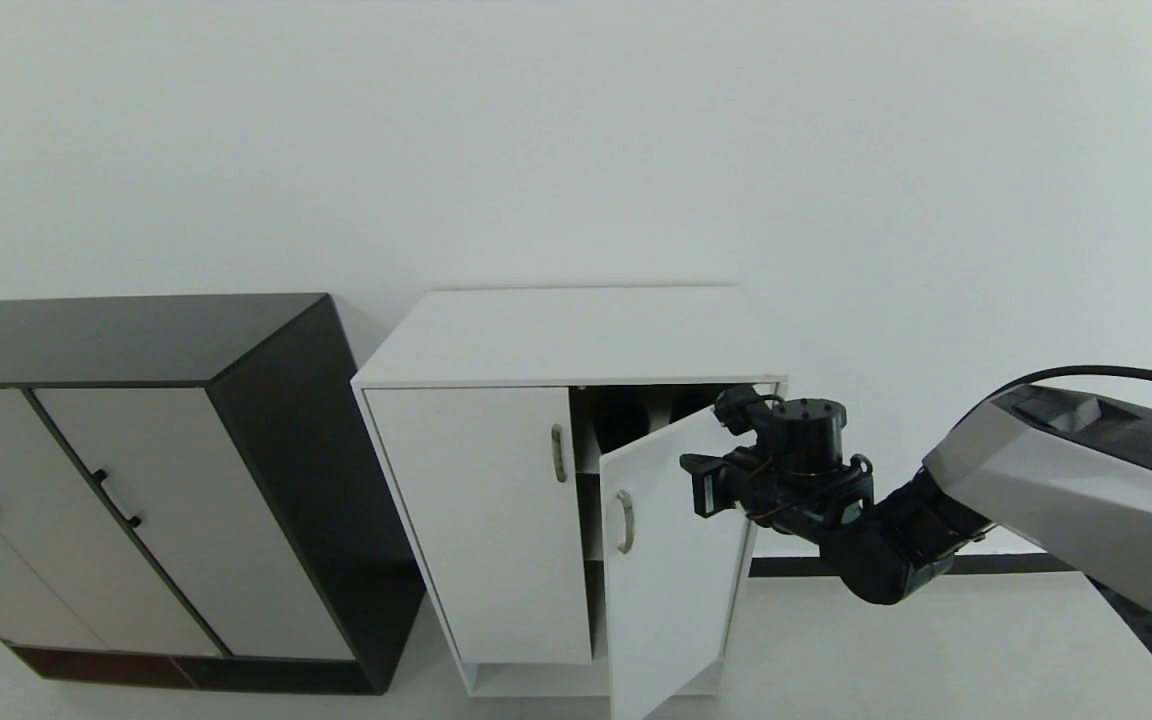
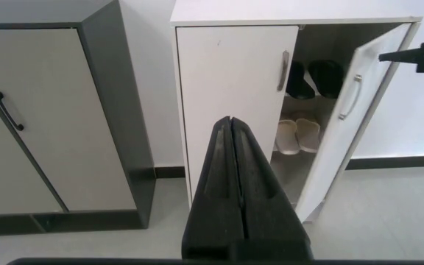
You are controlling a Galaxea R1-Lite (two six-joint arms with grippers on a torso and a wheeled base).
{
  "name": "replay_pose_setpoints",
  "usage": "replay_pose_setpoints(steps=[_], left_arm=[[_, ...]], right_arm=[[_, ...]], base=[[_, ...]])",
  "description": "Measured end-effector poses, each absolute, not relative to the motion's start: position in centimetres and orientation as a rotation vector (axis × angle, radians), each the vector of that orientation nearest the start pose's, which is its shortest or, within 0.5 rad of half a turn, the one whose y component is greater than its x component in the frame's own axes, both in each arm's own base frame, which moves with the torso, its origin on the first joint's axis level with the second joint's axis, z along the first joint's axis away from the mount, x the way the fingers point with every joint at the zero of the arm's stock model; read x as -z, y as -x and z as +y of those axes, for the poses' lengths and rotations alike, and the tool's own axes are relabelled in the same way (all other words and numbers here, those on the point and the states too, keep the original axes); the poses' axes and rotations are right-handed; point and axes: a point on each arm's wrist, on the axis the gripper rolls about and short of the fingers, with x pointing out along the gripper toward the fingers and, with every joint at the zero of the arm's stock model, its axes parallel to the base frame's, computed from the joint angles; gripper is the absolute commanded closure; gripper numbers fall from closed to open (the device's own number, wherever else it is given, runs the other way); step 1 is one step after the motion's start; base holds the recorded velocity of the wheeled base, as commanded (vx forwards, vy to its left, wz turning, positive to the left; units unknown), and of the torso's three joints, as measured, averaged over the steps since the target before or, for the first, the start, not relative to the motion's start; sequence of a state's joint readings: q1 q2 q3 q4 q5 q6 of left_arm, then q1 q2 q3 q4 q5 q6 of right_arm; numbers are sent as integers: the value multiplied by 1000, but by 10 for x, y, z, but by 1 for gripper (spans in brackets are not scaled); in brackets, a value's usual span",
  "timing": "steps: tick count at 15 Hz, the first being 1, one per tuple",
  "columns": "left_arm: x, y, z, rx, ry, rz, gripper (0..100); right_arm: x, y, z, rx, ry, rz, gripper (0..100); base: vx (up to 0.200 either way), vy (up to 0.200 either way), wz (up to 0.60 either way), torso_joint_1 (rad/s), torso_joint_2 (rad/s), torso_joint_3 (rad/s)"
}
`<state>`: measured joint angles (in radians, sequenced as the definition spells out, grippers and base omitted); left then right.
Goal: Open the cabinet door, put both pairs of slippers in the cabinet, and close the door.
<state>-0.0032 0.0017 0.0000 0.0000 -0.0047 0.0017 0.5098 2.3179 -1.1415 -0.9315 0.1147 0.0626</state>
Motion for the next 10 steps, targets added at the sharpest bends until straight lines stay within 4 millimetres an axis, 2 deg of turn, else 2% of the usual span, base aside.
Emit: replay_pose_setpoints(steps=[3, 10], left_arm=[[-76, 23, 0, 7, -2, 2, 100], [-76, 23, 0, 7, -2, 2, 100]], right_arm=[[-66, -392, 219, -596, -15, 239, 100], [-58, -419, 218, -537, -14, 244, 100]], base=[[0, 0, 0, 0, 0, 0], [0, 0, 0, 0, 0, 0]])
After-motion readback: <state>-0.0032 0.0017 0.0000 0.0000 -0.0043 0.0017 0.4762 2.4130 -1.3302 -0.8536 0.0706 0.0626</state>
